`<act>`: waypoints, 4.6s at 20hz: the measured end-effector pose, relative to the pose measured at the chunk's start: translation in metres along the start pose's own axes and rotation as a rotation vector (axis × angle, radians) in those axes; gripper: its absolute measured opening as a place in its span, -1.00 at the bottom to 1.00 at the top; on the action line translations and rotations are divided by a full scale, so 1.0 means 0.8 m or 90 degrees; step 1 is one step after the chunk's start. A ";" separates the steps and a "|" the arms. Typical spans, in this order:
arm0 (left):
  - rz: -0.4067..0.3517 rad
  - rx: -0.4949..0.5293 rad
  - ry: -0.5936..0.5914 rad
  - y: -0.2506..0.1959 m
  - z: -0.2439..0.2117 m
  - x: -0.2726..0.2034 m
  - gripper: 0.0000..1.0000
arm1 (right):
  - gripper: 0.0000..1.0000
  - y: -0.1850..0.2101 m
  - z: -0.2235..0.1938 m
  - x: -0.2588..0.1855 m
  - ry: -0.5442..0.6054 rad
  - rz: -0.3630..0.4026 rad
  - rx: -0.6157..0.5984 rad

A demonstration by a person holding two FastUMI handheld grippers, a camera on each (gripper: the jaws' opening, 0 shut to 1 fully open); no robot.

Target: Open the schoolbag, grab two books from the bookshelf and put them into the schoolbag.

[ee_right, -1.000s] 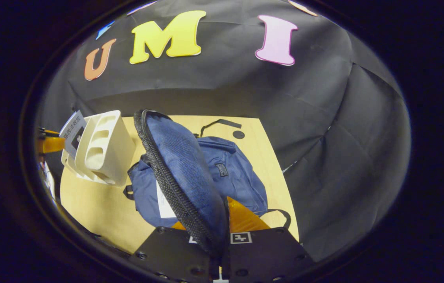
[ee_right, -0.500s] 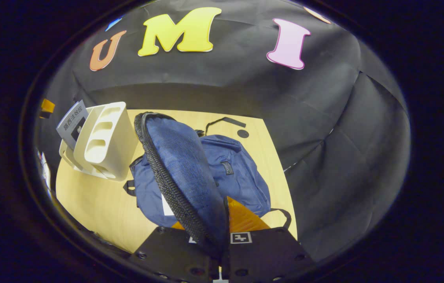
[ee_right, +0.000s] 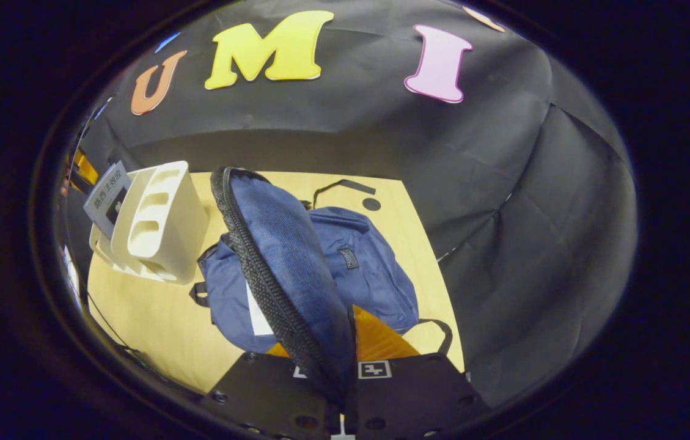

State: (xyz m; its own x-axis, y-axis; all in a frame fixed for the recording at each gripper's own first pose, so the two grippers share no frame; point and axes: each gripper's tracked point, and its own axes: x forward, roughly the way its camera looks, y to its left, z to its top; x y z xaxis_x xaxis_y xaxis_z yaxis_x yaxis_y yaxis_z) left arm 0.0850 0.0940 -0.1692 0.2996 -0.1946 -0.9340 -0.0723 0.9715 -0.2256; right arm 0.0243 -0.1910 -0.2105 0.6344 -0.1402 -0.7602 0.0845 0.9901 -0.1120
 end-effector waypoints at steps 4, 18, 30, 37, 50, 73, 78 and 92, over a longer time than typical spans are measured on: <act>-0.016 -0.017 0.065 -0.005 -0.011 0.028 0.89 | -1.00 0.002 -0.004 0.002 0.004 0.002 0.011; 0.059 0.004 0.183 0.026 -0.043 0.093 0.58 | -0.99 0.005 -0.018 0.003 0.004 0.004 0.025; 0.048 -0.043 0.138 0.029 -0.061 0.027 -0.10 | -1.00 0.002 -0.018 0.008 0.002 0.020 0.020; -0.026 -0.088 0.017 0.027 -0.070 -0.106 -0.10 | -0.99 0.000 -0.016 0.007 0.006 0.032 0.013; -0.350 -0.185 -0.083 -0.087 -0.106 -0.177 -0.10 | -0.99 0.011 -0.024 -0.002 0.004 0.011 -0.008; -0.461 -0.171 0.023 -0.379 -0.219 0.062 -0.10 | -1.00 -0.030 -0.019 0.018 0.013 0.068 0.057; -0.469 -0.179 0.039 -0.402 -0.223 0.100 -0.10 | -0.99 -0.037 -0.019 0.019 0.021 0.070 0.060; -0.559 -0.177 0.026 -0.476 -0.214 0.137 -0.10 | -0.99 -0.040 0.003 -0.003 0.024 0.043 0.003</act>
State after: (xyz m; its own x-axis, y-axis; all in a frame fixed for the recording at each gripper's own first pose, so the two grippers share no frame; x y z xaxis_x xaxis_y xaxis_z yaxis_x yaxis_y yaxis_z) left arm -0.0175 -0.3204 -0.2329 0.3210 -0.8567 -0.4038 -0.0624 0.4063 -0.9116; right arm 0.0222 -0.2226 -0.2038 0.6094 -0.0724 -0.7895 0.0453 0.9974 -0.0565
